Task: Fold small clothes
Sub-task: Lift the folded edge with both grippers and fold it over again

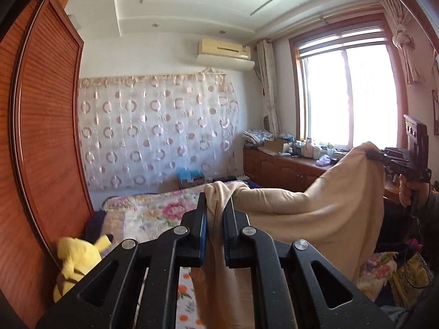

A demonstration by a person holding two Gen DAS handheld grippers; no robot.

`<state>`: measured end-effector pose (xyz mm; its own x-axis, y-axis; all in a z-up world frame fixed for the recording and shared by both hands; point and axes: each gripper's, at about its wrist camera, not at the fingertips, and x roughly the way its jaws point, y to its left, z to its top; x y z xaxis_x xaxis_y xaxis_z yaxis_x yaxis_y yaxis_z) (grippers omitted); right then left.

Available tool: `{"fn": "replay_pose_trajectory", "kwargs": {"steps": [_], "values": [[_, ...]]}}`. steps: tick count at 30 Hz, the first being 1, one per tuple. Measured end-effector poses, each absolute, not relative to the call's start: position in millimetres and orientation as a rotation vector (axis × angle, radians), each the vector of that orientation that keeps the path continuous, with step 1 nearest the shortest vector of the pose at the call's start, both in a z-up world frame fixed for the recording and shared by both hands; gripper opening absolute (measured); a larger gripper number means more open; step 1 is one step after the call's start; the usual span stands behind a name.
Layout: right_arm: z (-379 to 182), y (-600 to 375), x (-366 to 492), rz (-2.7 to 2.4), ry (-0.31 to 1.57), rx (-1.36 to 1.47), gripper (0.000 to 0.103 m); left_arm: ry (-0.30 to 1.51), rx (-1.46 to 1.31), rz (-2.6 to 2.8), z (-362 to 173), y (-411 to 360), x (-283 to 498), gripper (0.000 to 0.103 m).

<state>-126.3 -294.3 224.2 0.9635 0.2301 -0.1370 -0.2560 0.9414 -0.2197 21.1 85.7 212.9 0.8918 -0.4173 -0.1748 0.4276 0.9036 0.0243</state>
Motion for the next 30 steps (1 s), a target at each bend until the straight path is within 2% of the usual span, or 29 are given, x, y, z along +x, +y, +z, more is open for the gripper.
{"fn": "replay_pose_trajectory", "kwargs": {"steps": [4,7,11,17,22,30], "values": [[252,-296,-94,0.214,0.092,-0.274,0.012,0.182,0.086,-0.376,224,84,72,0.01],[247,-290,-45,0.183,0.147,-0.295,0.012,0.239,0.086,-0.344,206,80,121,0.01],[214,-274,36,0.145,0.272,-0.298,0.013,0.37,0.116,-0.298,143,66,205,0.01],[121,-254,153,0.133,0.475,-0.313,0.013,0.585,0.145,-0.272,30,41,305,0.01],[73,-245,211,0.114,0.598,-0.322,0.013,0.656,0.135,-0.279,-12,27,330,0.01],[72,-245,247,0.12,0.674,-0.318,0.013,0.701,0.163,-0.31,-27,22,350,0.012]]}}
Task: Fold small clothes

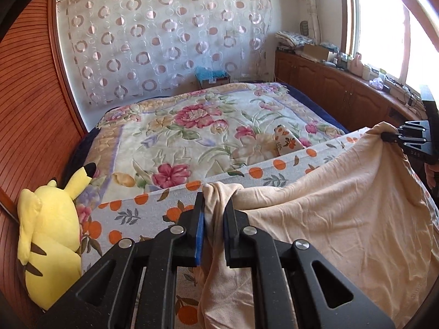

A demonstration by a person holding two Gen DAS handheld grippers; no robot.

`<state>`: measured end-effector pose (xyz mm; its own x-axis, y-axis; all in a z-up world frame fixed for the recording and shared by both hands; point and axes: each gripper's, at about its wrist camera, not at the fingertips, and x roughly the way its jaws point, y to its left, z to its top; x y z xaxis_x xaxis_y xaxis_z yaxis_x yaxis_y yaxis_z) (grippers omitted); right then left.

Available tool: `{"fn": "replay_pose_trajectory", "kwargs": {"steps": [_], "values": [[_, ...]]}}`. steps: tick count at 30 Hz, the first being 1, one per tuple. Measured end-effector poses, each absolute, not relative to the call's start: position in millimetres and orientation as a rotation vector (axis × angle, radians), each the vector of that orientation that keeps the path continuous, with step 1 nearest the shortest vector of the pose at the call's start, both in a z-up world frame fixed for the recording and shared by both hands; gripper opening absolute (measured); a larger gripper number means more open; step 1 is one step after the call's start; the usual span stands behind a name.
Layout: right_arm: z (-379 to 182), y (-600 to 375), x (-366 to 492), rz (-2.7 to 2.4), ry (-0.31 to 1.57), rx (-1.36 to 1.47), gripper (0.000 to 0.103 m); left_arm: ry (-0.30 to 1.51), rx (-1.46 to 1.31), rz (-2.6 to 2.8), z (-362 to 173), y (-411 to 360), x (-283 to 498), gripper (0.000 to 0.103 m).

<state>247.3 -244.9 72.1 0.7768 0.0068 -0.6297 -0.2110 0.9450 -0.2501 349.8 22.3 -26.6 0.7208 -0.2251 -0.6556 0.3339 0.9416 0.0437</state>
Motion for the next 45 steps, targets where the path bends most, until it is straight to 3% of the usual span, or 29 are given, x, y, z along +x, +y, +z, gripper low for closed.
{"fn": "replay_pose_trajectory", "kwargs": {"steps": [3,5,7,8,10,12,15,26,36,38,45], "values": [[73,-251,250,0.121,0.697,-0.309,0.013,0.711,0.177,-0.306,-32,23,355,0.024],[71,-252,254,0.122,0.709,-0.3,0.013,0.717,0.18,-0.309,-33,23,358,0.045],[67,-253,258,0.123,0.722,-0.293,0.013,0.73,0.175,-0.321,-35,25,359,0.053],[64,-253,259,0.123,0.729,-0.287,0.015,0.741,0.167,-0.327,-37,26,359,0.066],[62,-255,262,0.11,0.745,-0.28,0.022,0.763,0.156,-0.343,-42,29,360,0.076],[60,-258,264,0.089,0.748,-0.277,0.036,0.787,0.163,-0.357,-49,30,356,0.076],[59,-265,261,0.054,0.74,-0.287,0.048,0.817,0.175,-0.368,-59,31,346,0.076],[71,-294,161,0.134,0.768,-0.163,0.049,0.923,0.119,-0.362,-77,48,310,0.076],[63,-305,84,0.166,0.802,-0.082,0.049,0.868,0.131,-0.337,-80,49,302,0.079],[59,-306,74,0.168,0.804,-0.077,0.049,0.875,0.123,-0.315,-82,51,303,0.085],[49,-310,51,0.16,0.797,-0.047,0.049,0.88,0.113,-0.303,-82,55,296,0.085]]}}
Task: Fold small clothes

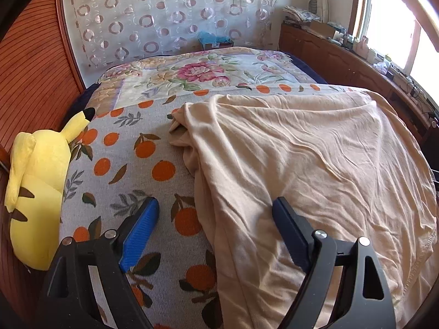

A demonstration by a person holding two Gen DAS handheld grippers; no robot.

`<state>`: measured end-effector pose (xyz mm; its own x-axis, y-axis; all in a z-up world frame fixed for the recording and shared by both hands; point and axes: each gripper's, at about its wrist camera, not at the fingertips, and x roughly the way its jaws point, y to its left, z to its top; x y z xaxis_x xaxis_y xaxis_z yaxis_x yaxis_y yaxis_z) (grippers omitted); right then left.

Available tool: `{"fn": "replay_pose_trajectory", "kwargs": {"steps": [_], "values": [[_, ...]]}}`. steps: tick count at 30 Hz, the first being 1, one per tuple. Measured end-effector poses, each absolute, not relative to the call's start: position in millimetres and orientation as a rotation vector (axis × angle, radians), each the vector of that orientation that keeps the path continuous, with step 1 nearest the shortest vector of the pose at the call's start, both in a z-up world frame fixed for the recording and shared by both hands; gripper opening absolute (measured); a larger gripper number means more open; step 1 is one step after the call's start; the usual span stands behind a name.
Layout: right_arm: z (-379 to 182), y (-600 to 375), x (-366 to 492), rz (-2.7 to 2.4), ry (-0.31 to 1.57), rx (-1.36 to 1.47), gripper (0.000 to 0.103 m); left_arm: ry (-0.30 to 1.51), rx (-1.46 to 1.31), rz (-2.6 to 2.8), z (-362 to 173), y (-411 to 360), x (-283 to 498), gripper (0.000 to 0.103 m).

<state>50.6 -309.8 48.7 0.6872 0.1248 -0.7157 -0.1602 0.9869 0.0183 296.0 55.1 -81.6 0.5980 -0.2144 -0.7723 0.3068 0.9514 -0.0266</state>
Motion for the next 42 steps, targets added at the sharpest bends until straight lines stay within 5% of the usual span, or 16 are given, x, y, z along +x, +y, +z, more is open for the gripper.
{"fn": "replay_pose_trajectory", "kwargs": {"steps": [20,42], "values": [[40,-293,26,0.094,0.745,-0.046,0.052,0.758,0.123,-0.38,-46,51,142,0.085],[54,-267,50,0.198,0.748,0.065,0.052,0.771,0.1,-0.38,-56,32,137,0.085]]}}
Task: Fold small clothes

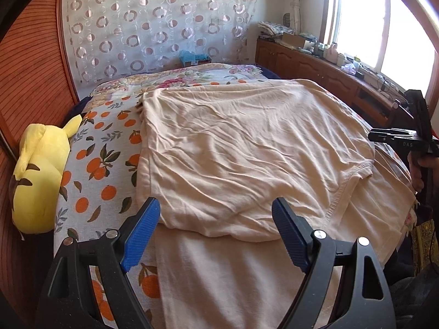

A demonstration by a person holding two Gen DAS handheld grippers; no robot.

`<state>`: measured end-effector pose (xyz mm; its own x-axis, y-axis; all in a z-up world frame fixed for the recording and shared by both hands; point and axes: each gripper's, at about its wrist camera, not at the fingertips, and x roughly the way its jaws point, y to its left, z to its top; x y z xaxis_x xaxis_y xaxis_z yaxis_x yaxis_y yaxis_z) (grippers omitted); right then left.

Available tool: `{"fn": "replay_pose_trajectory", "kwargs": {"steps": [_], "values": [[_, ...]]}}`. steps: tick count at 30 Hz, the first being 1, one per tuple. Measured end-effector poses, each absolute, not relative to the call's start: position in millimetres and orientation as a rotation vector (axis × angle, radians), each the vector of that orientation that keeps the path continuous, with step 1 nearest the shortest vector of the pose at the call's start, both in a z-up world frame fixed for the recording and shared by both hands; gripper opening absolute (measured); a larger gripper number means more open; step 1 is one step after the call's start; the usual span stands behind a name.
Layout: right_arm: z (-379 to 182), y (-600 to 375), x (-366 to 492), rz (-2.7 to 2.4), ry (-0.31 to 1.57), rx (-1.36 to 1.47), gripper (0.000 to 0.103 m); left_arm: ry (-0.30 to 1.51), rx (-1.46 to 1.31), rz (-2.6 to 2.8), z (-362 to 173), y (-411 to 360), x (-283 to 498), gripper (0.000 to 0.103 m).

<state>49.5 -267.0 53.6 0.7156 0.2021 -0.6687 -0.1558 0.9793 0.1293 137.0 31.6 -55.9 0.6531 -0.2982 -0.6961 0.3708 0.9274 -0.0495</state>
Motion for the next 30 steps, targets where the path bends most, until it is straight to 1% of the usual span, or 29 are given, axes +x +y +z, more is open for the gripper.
{"fn": "replay_pose_trajectory", "kwargs": {"steps": [10,15,16,17,18,20,21,22,23,30], "values": [[41,-255,72,0.196,0.789,0.03,0.052,0.813,0.045,-0.331,-67,49,155,0.084],[32,-240,65,0.163,0.735,-0.084,0.052,0.832,0.046,-0.322,-73,51,159,0.084],[31,-239,65,0.16,0.732,-0.087,0.052,0.834,0.046,-0.324,-73,52,159,0.083],[30,-238,65,0.16,0.73,-0.086,0.052,0.835,0.045,-0.329,-73,51,159,0.079],[29,-239,65,0.164,0.728,-0.08,0.052,0.839,0.042,-0.335,-73,51,161,0.077],[28,-240,65,0.17,0.728,-0.071,0.052,0.851,0.019,-0.359,-72,50,163,0.066],[28,-239,65,0.17,0.727,-0.072,0.052,0.852,0.012,-0.364,-72,49,164,0.064],[27,-239,65,0.169,0.727,-0.074,0.052,0.854,0.011,-0.363,-72,49,164,0.059],[28,-242,64,0.168,0.726,-0.078,0.052,0.855,0.015,-0.36,-72,47,165,0.057],[28,-242,60,0.169,0.724,-0.077,0.052,0.869,0.043,-0.279,-81,58,170,0.057]]}}
